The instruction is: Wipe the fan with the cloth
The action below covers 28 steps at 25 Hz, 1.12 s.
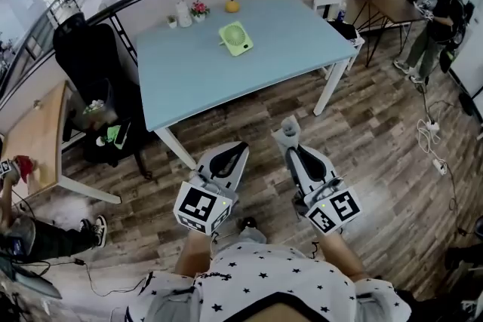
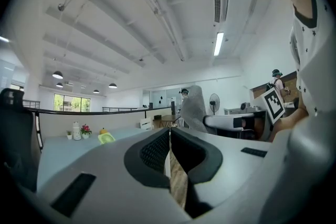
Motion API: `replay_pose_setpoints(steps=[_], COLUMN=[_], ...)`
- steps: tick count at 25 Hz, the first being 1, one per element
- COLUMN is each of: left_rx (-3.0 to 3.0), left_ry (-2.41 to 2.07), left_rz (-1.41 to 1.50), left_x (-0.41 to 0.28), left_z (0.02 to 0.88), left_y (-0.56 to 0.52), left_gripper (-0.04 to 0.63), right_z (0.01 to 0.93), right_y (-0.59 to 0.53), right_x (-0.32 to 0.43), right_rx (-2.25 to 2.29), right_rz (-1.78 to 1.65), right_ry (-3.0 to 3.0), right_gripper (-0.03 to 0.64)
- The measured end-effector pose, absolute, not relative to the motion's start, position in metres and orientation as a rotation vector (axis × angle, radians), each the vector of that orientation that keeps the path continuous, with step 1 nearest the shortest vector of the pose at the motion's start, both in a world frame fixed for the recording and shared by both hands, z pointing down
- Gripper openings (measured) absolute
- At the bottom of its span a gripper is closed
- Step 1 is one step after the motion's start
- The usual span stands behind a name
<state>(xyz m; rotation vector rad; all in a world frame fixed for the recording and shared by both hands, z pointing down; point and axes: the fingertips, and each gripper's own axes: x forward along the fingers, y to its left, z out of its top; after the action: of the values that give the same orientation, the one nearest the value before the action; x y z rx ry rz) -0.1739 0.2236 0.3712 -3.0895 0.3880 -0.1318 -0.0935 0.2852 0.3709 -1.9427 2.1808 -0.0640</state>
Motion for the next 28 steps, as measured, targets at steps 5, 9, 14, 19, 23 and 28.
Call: replay_pose_setpoints(steps=[5,9,14,19,23,28], left_rx=[-3.082,-3.086,-3.104,-3.109,-3.099,-3.068], left_ry=[0.415,0.427,0.456,0.487,0.565,0.715], left_rz=[-0.122,-0.109,-0.096,-0.111,-0.135,-0.146], left_x=[-0.174,-0.178,-0.183,-0.184,-0.183,-0.179], left_z=[0.368,0.368,0.371,0.374,0.378,0.379], left_y=[0.185,0.160,0.137,0.120,0.103,0.075], left_gripper=[0.034,0.034,0.034,0.034,0.034,0.034], right_z=[0.367,0.363,0.365,0.364,0.364,0.361], right_y=[0.248,0.220,0.196,0.175,0.153,0.114], right_x=[-0.088,-0.090,-0.090,-0.086,-0.077,-0.054], right_rx=[-1.940,-1.935,-1.932,-1.909,-1.856,-1.783], right_rz=[-0.054,-0.044,-0.044,-0.044,-0.043,-0.030], right_ry=[2.176,2.181,2.205,2.219,2.254,2.302], right_gripper=[0.020,0.020,0.020,0.020,0.020,0.020])
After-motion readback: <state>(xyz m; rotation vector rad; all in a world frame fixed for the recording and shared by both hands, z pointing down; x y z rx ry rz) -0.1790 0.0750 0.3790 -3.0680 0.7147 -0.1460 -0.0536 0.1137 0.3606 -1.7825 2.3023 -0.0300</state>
